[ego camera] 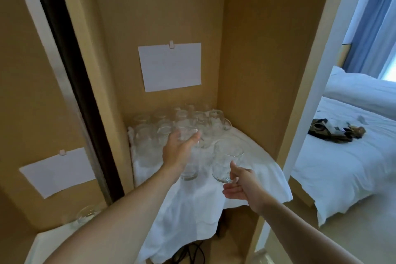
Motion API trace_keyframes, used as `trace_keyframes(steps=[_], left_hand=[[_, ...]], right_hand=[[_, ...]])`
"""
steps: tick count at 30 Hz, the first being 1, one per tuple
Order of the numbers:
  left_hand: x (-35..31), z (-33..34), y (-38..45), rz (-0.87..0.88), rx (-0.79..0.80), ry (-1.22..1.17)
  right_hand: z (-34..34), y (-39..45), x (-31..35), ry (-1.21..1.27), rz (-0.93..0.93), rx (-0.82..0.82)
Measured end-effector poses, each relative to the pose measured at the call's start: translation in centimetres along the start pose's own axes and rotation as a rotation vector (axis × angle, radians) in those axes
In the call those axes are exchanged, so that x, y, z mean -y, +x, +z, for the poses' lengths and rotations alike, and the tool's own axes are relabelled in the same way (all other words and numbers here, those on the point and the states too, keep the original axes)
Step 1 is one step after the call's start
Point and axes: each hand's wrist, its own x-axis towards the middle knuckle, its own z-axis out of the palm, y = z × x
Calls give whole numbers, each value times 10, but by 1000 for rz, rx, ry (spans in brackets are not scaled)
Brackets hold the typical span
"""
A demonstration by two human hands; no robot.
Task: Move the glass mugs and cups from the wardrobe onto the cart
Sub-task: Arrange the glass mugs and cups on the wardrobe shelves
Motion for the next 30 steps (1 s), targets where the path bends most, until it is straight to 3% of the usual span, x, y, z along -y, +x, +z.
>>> trace_keyframes(steps=[12, 24, 30], left_hand=[[71, 50, 80, -32, 52, 59], [97, 73, 88, 51, 14, 81], [96, 74, 93, -21, -65, -4]], right_hand=[[8, 105, -12, 70, -41, -52], [-22, 126, -10, -184, -177, 297], [-57, 160, -15, 20, -270, 100]])
